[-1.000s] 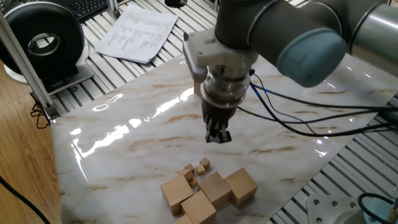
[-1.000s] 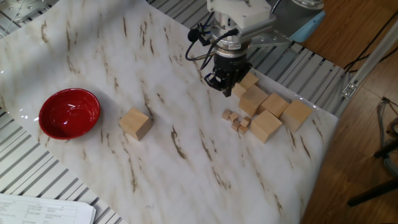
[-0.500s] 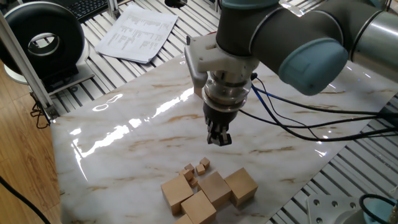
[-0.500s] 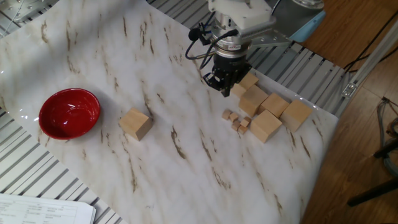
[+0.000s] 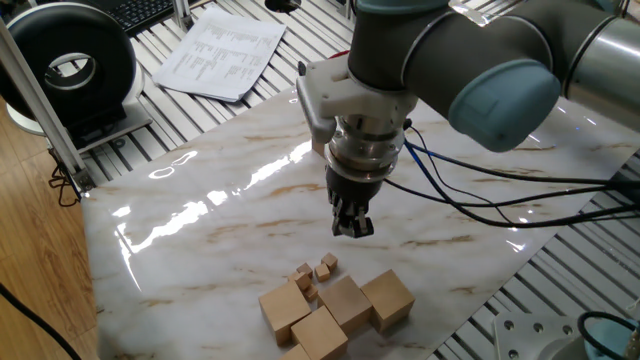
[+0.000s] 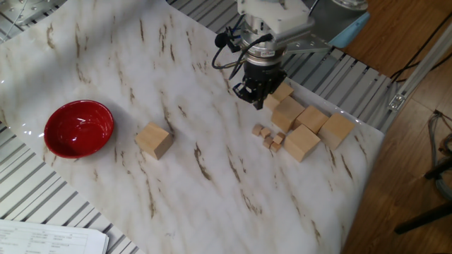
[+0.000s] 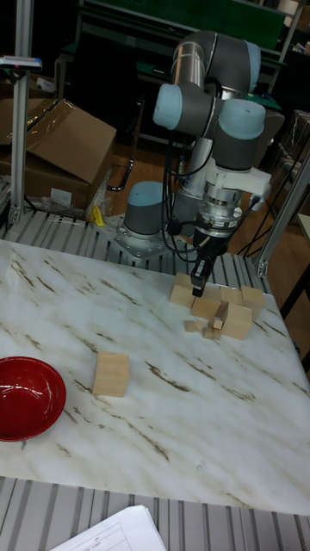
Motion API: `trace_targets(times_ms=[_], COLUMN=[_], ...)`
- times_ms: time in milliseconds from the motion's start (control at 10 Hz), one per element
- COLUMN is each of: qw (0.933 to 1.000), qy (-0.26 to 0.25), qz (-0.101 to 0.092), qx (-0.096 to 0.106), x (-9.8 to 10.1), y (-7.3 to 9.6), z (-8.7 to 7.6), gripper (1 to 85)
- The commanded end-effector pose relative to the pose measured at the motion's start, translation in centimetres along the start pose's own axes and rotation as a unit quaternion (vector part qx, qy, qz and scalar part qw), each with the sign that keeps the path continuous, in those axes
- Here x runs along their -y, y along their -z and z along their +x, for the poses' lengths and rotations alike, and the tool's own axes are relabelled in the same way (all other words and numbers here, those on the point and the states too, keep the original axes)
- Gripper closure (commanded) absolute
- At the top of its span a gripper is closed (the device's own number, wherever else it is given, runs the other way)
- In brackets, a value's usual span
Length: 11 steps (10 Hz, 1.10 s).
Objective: Stack the blocks into a pyramid shape
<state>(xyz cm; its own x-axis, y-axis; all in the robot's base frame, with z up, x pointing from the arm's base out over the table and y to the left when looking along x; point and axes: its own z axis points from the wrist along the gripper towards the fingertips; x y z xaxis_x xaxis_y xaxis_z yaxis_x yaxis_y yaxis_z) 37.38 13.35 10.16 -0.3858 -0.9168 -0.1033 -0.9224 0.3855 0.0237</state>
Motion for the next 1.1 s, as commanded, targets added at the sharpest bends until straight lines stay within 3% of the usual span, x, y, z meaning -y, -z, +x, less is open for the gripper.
trace_targets(times_ms=[0,100,300,600,700,900,1000], qw=[0.9996,0.9991,0.9994,0.9999,0.9999,0.9998,0.9993], qy=[0.022,0.029,0.010,-0.010,-0.002,0.018,0.032], qz=[-0.015,-0.016,-0.023,-0.010,-0.007,0.004,0.010], qx=[-0.011,-0.026,-0.025,-0.007,-0.013,-0.007,-0.017], x=[-1.2,-2.0,-4.3,-6.4,-6.4,-5.9,-5.6], y=[0.9,1.5,1.3,0.1,0.1,0.0,0.0], z=[0.7,1.9,2.3,1.3,1.9,2.5,3.1], gripper=[84.7,84.7,84.7,84.7,84.7,84.7,79.0])
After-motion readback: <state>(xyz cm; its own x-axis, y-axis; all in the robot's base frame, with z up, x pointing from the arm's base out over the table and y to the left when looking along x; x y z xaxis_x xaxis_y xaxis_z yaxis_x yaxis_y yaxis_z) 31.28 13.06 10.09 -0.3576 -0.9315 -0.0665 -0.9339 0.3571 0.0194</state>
